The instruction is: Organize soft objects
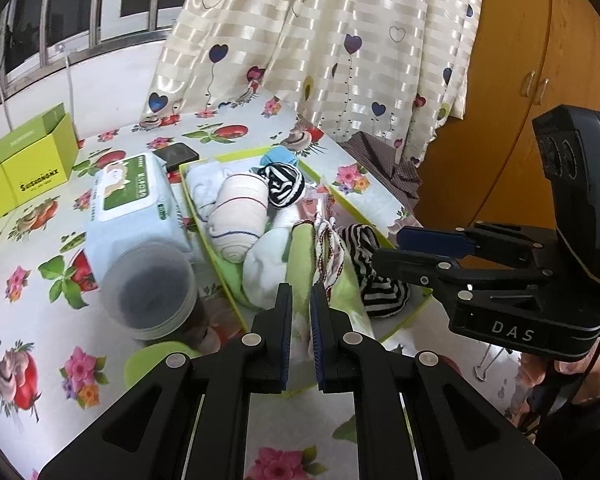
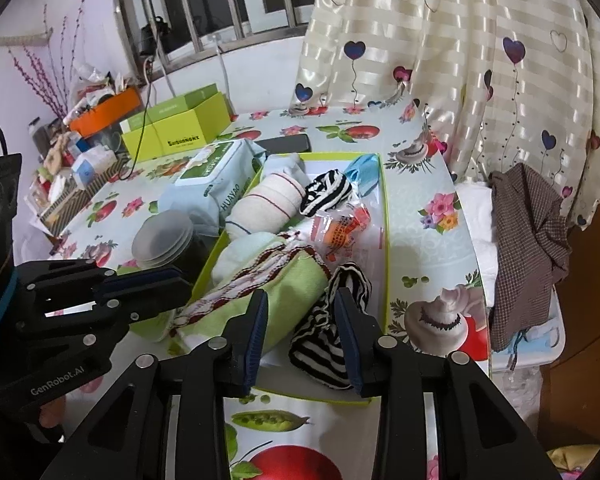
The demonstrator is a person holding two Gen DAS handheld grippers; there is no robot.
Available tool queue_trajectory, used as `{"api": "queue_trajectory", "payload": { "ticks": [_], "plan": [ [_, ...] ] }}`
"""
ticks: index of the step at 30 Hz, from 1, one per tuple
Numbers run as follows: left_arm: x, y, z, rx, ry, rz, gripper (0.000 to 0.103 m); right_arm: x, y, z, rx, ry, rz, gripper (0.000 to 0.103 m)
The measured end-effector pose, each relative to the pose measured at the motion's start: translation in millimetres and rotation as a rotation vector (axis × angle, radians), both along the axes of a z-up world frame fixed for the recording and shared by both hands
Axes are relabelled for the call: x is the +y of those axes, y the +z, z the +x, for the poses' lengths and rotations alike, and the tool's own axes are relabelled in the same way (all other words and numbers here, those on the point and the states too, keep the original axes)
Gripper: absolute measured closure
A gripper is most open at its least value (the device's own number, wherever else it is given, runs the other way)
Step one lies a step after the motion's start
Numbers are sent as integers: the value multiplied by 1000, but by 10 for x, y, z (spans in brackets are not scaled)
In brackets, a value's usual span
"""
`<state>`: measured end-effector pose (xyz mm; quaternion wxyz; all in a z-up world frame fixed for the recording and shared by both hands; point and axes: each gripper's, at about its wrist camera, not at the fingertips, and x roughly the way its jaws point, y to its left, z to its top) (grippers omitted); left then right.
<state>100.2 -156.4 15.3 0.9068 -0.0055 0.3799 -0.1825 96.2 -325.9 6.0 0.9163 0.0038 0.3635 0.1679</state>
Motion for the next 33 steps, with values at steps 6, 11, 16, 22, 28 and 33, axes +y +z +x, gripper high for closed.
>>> {"api": "queue_trajectory", "payload": {
  "ticks": [6,11,16,22,28,33],
  "plan": [
    [67,57,-155,-14,32,20,93,111,108,-159,-32,0,-26,57],
    [141,89,-274,-16,56,22,93,219,139,-281,-38,9,-46,57],
    [192,127,-365,-26,79,32,93,331,131,-405,-39,13,-61,56],
    [285,139,-470,-30,113,37,93,461,128,-530,-38,23,-80,56],
    [331,141,-568,-35,127,47,93,548,141,-629,-43,33,-95,56],
    [351,131,-626,-37,135,52,93,576,138,-661,-42,32,-103,56]
  ]
}}
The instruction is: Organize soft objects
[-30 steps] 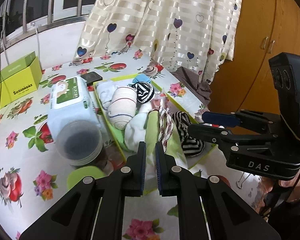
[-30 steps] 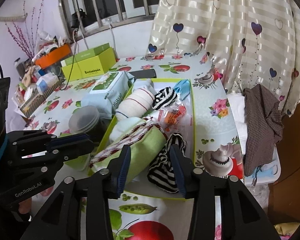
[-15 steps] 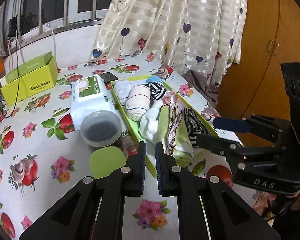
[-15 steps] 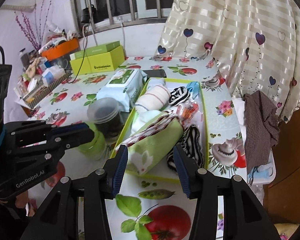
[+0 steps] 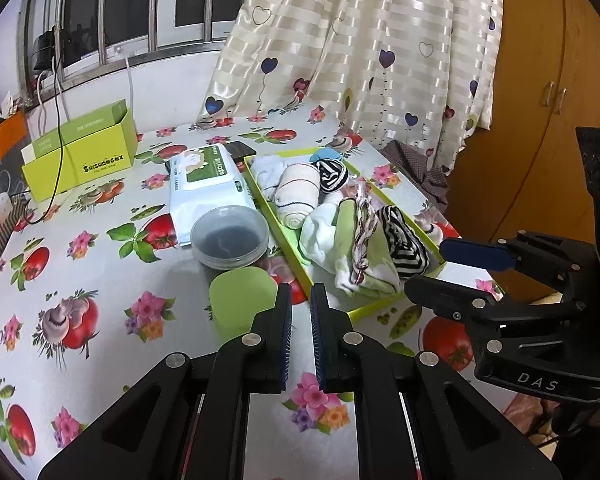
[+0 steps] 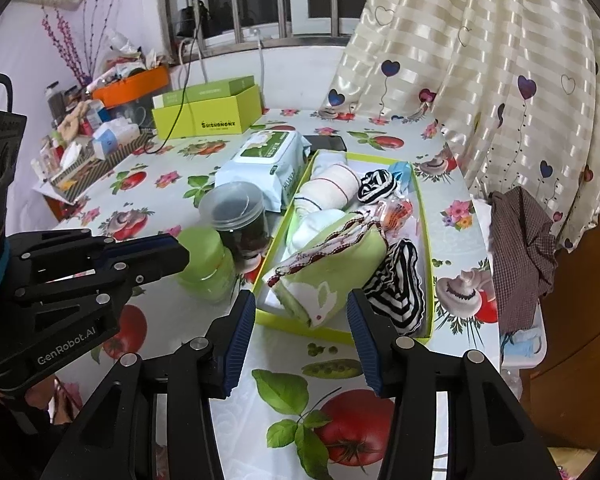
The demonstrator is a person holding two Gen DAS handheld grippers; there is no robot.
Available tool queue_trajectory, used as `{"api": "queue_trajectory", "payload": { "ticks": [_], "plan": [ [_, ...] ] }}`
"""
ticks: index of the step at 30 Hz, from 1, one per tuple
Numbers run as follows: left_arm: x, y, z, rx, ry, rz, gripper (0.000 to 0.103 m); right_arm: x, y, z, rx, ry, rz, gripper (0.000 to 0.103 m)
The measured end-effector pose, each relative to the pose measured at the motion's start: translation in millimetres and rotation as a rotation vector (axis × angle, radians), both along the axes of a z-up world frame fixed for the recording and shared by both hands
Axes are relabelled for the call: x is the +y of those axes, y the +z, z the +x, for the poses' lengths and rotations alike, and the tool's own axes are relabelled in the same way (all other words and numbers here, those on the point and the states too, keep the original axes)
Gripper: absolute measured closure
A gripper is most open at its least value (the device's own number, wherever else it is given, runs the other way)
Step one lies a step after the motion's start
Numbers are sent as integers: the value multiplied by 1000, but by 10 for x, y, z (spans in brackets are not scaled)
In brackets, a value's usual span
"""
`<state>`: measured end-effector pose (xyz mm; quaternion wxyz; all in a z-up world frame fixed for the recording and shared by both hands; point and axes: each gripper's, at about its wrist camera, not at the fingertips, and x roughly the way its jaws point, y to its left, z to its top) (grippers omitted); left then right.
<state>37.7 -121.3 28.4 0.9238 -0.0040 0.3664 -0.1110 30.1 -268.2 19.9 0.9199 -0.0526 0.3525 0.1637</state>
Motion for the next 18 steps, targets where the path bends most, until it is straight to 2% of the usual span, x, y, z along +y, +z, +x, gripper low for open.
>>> {"api": "queue_trajectory", "payload": {
  "ticks": [18],
  "plan": [
    [27,-67,-49,4,37,41,93,57,-67,-39,11,3,-18,52]
  ]
}}
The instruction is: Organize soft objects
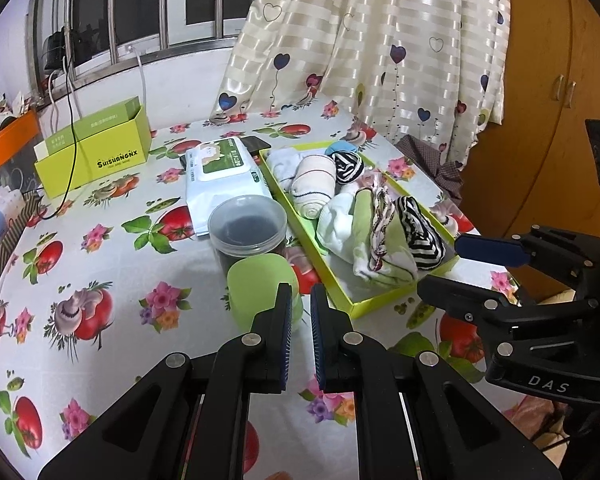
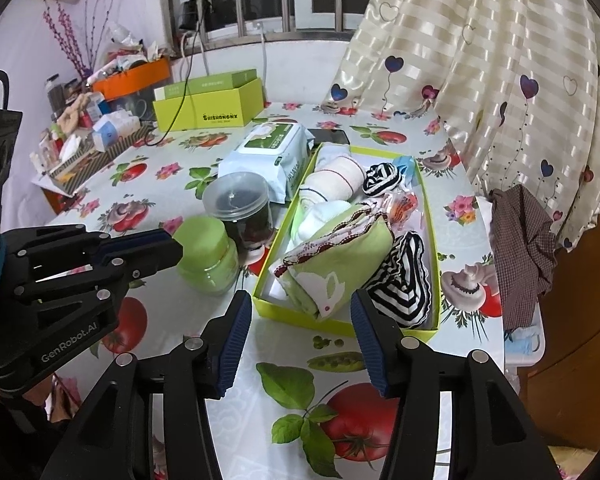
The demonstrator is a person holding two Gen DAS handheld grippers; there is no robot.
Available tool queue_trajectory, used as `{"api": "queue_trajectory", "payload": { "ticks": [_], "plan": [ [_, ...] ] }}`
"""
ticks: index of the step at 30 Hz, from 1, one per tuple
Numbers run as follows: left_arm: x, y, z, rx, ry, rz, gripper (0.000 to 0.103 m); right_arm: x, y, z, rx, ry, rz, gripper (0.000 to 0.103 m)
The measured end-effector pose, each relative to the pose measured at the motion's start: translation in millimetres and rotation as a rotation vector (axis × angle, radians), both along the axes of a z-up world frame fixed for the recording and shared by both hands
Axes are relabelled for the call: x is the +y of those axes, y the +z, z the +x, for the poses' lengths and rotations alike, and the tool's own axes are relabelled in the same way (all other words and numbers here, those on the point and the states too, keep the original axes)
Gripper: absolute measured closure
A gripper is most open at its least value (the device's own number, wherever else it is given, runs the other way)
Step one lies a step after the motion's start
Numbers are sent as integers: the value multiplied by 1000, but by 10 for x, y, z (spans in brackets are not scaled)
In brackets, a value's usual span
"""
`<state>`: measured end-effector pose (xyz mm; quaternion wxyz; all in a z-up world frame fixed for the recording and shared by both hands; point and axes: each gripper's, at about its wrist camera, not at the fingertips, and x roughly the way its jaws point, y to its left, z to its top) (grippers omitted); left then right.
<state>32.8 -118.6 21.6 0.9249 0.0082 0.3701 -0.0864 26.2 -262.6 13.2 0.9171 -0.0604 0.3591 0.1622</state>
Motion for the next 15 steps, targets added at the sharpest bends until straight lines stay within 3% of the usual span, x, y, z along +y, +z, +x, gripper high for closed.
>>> {"api": "queue_trajectory", "payload": {
  "ticks": [15],
  "plan": [
    [7,-48,40,13,-1,9,93,18,-76,40,14,6,-5,52]
  ]
}}
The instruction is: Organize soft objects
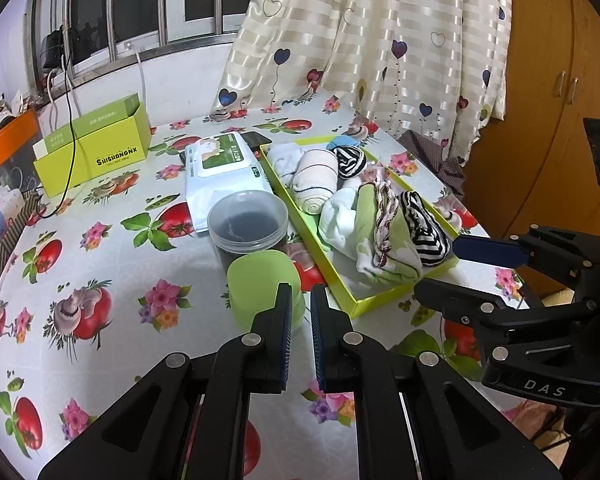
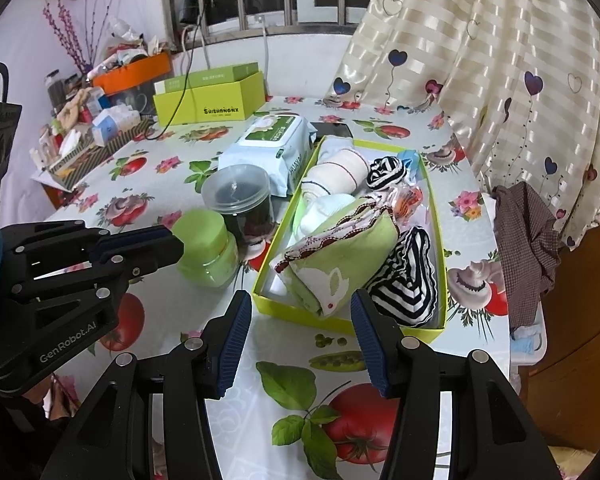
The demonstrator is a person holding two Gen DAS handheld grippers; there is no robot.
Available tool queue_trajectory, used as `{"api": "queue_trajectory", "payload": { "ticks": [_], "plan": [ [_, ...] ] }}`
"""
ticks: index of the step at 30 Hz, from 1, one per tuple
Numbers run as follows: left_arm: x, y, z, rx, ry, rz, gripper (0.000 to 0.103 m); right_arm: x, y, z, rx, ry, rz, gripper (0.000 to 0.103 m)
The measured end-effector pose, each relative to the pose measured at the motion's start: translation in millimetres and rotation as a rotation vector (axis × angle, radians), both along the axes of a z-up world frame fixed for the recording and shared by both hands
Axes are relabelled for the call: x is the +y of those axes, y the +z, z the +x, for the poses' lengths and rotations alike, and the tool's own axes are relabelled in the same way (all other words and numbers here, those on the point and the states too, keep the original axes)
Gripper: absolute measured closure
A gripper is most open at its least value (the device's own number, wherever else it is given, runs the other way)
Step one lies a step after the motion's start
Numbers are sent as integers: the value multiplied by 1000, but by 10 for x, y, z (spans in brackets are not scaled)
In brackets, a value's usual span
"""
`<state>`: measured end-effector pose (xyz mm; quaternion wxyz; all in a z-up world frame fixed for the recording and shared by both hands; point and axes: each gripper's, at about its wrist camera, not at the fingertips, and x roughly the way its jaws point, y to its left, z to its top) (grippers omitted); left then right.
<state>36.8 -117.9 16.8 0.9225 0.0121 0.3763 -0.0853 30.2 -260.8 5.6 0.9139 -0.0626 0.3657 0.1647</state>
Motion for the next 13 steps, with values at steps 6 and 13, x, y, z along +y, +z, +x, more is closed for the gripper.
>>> {"api": "queue_trajectory", "payload": {
  "ticks": [6,13],
  "plan": [
    [-1,-24,11,9,-11,-11,93,-12,-12,13,4,-2,2,52],
    [-32,3,1,-4,-15,-17,93,-19,-17,14,3,-1,3,52]
  ]
}}
